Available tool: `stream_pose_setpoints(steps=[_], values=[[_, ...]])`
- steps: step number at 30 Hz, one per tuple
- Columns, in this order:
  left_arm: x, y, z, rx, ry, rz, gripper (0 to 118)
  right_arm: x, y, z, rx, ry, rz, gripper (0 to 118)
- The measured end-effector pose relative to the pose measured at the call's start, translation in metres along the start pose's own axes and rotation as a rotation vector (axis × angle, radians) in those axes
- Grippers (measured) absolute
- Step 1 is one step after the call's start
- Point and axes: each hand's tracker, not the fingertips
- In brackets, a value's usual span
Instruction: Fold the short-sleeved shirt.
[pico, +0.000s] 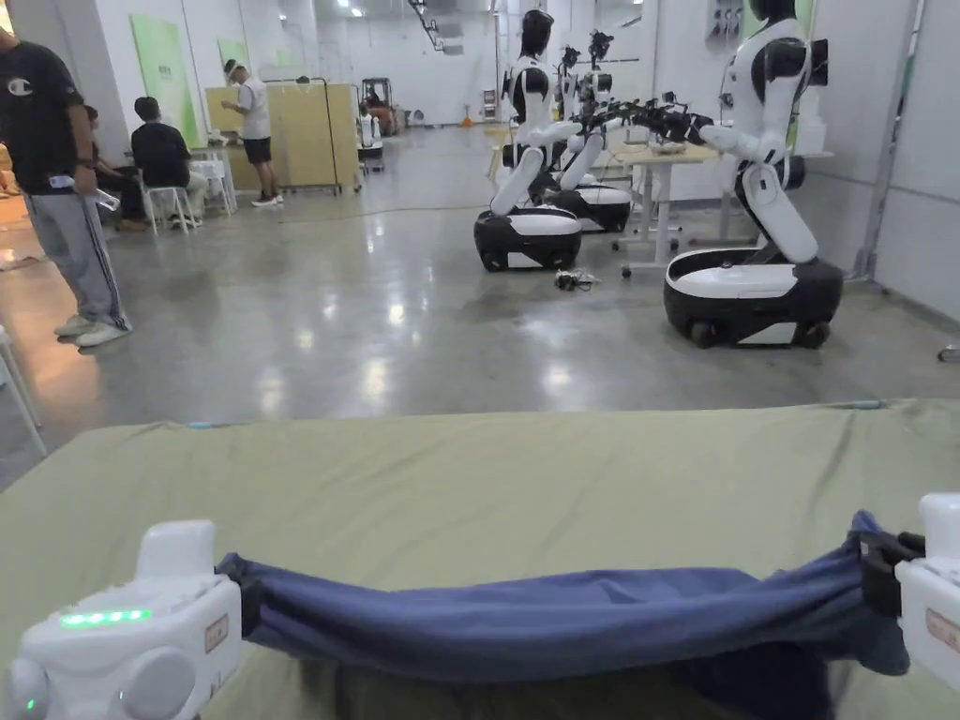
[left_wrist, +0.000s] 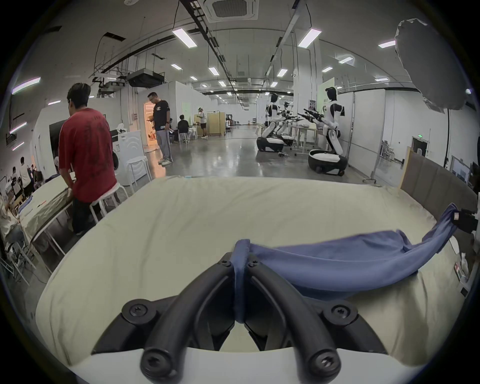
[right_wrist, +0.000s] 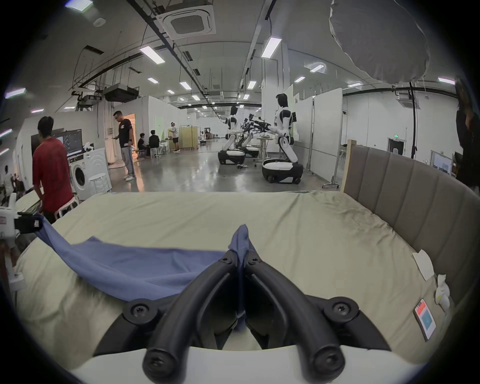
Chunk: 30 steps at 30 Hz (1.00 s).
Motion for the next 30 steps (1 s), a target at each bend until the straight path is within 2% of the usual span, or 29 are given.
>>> stream_pose_setpoints(steps=[4, 10, 18, 22, 26, 30], values=[[-0.006, -0.037, 0.061, -0.006, -0.024, 0.101, 2, 0.009, -0.031, 0.072, 0.013, 0.038, -0.006, 4], [-0.016, -0.084, 0.149, -0.025, -0.029, 0.134, 2, 0.020, -0.064, 0.161, -0.022, 0.051, 0.047, 4], [-0.018, -0.129, 0.244, -0.059, -0.028, 0.084, 2, 0.033, -0.102, 0.235, -0.094, 0.070, 0.125, 4], [-0.012, -0.152, 0.267, -0.141, -0.015, -0.015, 2, 0.032, -0.125, 0.255, -0.152, 0.073, 0.171, 4], [-0.019, -0.173, 0.272, -0.234, -0.054, -0.020, 2, 0.031, -0.149, 0.266, -0.241, 0.080, 0.257, 4], [-0.019, -0.191, 0.266, -0.352, -0.053, -0.064, 2, 0.031, -0.172, 0.262, -0.324, 0.091, 0.259, 4]])
